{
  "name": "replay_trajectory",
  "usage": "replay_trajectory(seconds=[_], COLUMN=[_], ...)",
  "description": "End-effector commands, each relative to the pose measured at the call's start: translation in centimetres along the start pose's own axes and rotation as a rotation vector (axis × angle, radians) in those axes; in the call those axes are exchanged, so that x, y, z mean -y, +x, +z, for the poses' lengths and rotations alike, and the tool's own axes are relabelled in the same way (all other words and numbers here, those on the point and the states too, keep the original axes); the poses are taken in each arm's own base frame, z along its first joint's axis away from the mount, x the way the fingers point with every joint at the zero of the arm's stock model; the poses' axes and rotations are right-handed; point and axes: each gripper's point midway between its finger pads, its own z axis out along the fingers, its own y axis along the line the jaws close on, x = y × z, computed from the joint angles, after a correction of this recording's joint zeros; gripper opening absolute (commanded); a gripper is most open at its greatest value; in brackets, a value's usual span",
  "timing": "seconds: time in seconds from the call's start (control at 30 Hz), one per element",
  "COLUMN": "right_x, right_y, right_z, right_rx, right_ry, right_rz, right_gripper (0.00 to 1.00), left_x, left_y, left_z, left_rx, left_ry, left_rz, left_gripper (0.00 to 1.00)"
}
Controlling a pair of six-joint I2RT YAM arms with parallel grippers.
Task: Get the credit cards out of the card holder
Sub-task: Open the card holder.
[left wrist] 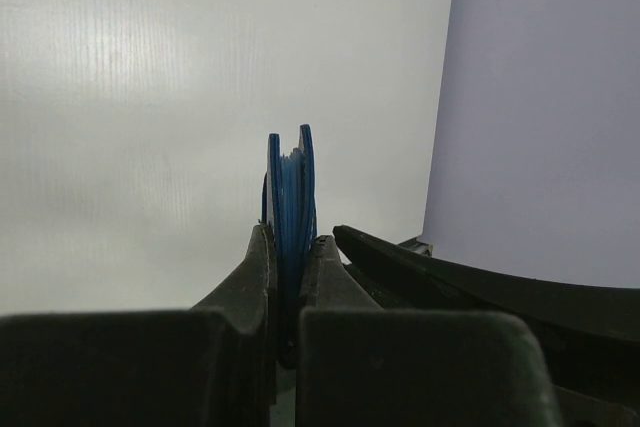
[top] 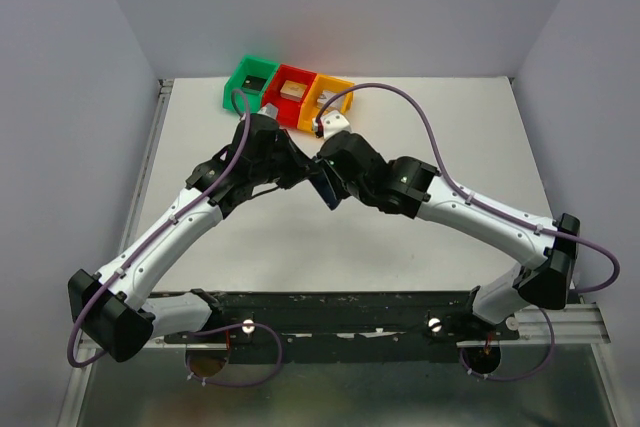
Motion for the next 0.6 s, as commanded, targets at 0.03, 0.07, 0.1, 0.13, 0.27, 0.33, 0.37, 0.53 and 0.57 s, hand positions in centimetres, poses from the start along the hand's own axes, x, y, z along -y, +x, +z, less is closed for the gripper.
replay_trajectory(seconds=[0.03, 0.07, 0.1, 0.13, 0.27, 0.33, 0.37, 0.53, 0.57], right_x=[1.14, 1.15, 1.17, 1.29, 1.41, 1.50, 1.53, 1.82, 1.77], right_y=[0.91, 0.89, 0.92, 1.00, 1.11, 1.18, 1.14, 1.09, 1.12], right_z=[0.65, 0.68, 0.75, 0.80, 0.87, 0.88, 0.83, 0.62, 0.59], right_rx=[-0.041, -0.041, -0.043, -0.046, -0.054, -0.056, -0.054, -0.049, -0.050], right_ry=[0.079, 0.081, 0.084, 0.089, 0.100, 0.105, 0.106, 0.114, 0.113], right_rz=[-0.039, -0.041, -0.041, -0.042, -0.045, -0.046, -0.042, -0.037, -0.038], right_gripper=[0.23, 0.21, 0.18, 0.16, 0.03, 0.00, 0.00, 0.00, 0.00], left_x=[1.97, 1.89, 1.90, 1.94, 1.84, 1.76, 1.69, 1.60, 1.52], left_y=[0.18, 0.25, 0.18, 0.26, 0.24, 0.25, 0.25, 0.22, 0.20], left_z=[-1.68, -1.65, -1.64, -1.65, -1.61, -1.60, -1.57, -1.46, -1.43], left_rx=[0.003, 0.001, 0.003, 0.001, 0.003, 0.003, 0.003, 0.005, 0.005], left_ry=[0.086, 0.083, 0.084, 0.085, 0.083, 0.079, 0.077, 0.073, 0.071], left_rz=[0.009, 0.009, 0.009, 0.009, 0.012, 0.013, 0.013, 0.014, 0.013], left_gripper=[0.00, 0.00, 0.00, 0.00, 0.00, 0.00, 0.00, 0.00, 0.00])
